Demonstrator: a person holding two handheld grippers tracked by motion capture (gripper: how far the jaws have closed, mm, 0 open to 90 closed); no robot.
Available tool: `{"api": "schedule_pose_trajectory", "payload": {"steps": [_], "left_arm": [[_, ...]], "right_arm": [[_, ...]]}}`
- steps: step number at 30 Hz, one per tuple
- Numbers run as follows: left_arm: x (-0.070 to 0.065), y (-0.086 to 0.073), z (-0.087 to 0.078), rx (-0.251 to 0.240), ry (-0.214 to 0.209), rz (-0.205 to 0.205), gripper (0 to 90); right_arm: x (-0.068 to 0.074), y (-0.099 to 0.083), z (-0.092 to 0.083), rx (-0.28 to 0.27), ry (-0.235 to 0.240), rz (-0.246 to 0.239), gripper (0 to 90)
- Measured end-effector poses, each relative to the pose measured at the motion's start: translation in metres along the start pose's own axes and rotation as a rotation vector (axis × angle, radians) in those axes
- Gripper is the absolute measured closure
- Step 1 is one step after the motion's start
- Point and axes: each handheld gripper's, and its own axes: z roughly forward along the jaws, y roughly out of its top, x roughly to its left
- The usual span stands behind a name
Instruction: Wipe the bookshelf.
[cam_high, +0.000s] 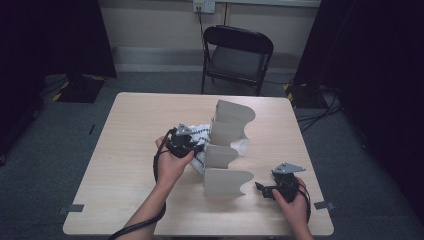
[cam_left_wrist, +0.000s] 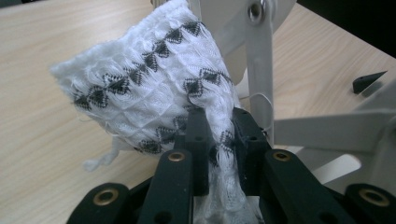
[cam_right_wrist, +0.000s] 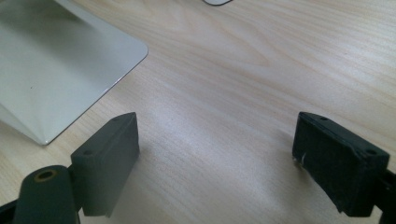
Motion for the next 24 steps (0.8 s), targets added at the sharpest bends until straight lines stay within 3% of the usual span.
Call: {"api": "schedule_pose_trajectory", "payload": {"steps": [24], "left_arm": [[0.001,-0.048,0.027,0.086,-0.007,-0.04,78.8]], "right_arm": [[0.0,0.0,0.0,0.0,0.0,-0.001,13.9]]}}
